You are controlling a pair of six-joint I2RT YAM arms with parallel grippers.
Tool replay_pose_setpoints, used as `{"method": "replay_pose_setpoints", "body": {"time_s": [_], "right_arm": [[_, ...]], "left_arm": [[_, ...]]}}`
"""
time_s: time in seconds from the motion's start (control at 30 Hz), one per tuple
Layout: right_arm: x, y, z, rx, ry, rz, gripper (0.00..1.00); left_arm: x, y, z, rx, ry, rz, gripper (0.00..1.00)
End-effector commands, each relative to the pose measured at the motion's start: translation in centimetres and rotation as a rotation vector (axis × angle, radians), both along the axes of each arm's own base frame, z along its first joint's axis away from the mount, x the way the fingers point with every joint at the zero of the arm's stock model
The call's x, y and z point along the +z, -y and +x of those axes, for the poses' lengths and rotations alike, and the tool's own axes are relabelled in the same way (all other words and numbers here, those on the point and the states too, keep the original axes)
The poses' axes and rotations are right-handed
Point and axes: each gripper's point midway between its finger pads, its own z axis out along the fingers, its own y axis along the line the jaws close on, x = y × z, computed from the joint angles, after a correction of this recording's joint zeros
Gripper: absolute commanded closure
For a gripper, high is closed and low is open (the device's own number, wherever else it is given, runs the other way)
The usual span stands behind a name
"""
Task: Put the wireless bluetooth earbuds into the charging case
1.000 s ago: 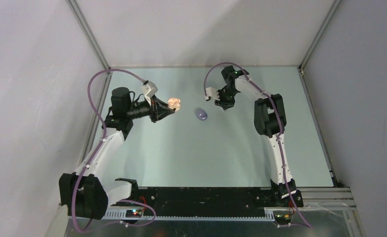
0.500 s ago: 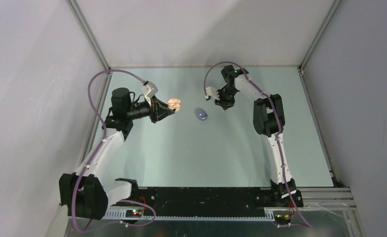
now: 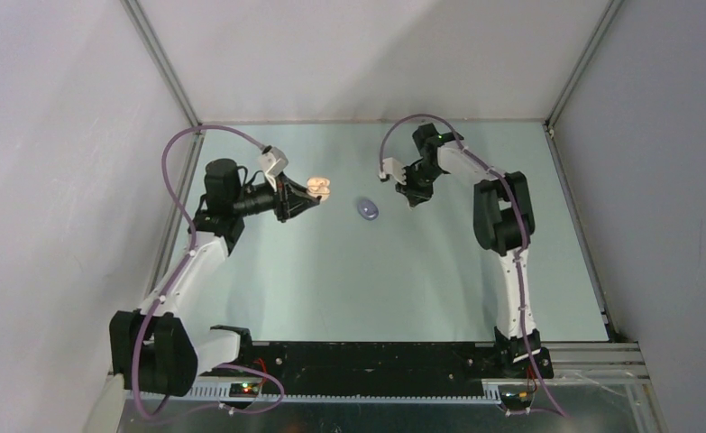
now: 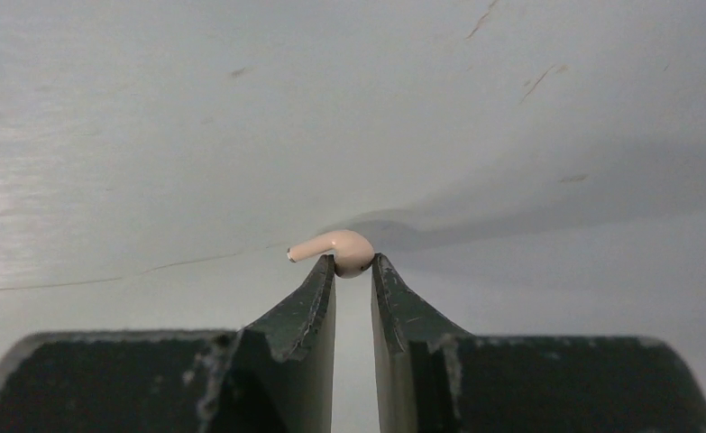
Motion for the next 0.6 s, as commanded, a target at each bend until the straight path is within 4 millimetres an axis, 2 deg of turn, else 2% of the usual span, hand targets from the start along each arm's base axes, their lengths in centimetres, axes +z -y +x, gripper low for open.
{"method": "replay_pose_setpoints", "body": {"time_s": [0.0, 0.03, 0.07, 0.1, 0.13, 0.17, 0.2, 0.23, 0.27, 0.3, 0.33, 0.37, 0.4, 0.43, 0.47, 0.57], "right_arm": [[9.5, -1.5, 0.3, -0.105, 0.206, 0.187, 0.96], [11.6, -1.4, -0.8, -0.141, 0.23, 0.217, 0.99], [13.3, -2.1, -0.5, -0.147, 0.287, 0.252, 1.0], [15.5, -2.1, -1.6, -0.182, 0.311, 0.292, 1.0], [17.2, -2.9, -1.7, -0.184, 0.354, 0.333, 1.0], [19.6, -3.1, -2.9, -0.22, 0.37, 0.383, 1.0], [21.2, -4.1, -3.2, -0.209, 0.407, 0.423, 1.0], [23.2, -4.7, -4.6, -0.214, 0.43, 0.463, 1.0], [26.0, -5.0, -5.3, -0.209, 0.492, 0.517, 1.0], [26.2, -5.7, -6.3, -0.221, 0.482, 0.538, 1.0], [28.9, -6.0, -6.9, -0.214, 0.549, 0.596, 1.0], [28.5, -6.6, -7.9, -0.215, 0.544, 0.608, 1.0], [30.8, -6.9, -8.4, -0.205, 0.61, 0.657, 1.0], [30.4, -7.5, -9.2, -0.202, 0.617, 0.657, 1.0], [32.2, -7.7, -9.6, -0.194, 0.674, 0.696, 1.0], [33.7, -8.9, -10.6, -0.186, 0.781, 0.752, 1.0]], "left_arm": [[1.7, 0.8, 1.6, 0.025, 0.082, -0.019, 1.0], [1.8, 1.0, 1.8, 0.031, 0.089, -0.018, 1.0], [2.2, 1.5, 2.2, 0.045, 0.115, -0.017, 1.0], [2.3, 1.8, 2.4, 0.053, 0.113, -0.023, 1.0], [2.9, 2.5, 2.8, 0.062, 0.15, -0.033, 1.0], [2.9, 2.9, 2.9, 0.067, 0.153, -0.039, 1.0], [3.6, 3.5, 3.2, 0.078, 0.181, -0.055, 1.0], [4.0, 3.9, 3.4, 0.083, 0.199, -0.071, 1.0], [4.0, 4.6, 3.4, 0.083, 0.206, -0.077, 1.0], [4.5, 4.9, 3.5, 0.083, 0.227, -0.09, 1.0], [4.7, 5.5, 3.4, 0.083, 0.236, -0.096, 1.0], [4.9, 5.8, 3.6, 0.081, 0.248, -0.104, 1.0], [4.8, 6.3, 3.6, 0.079, 0.249, -0.106, 1.0], [5.2, 6.6, 3.7, 0.08, 0.268, -0.113, 1.0], [5.1, 6.9, 3.9, 0.091, 0.268, -0.115, 1.0], [6.0, 7.3, 4.5, 0.14, 0.288, -0.142, 1.0]]}}
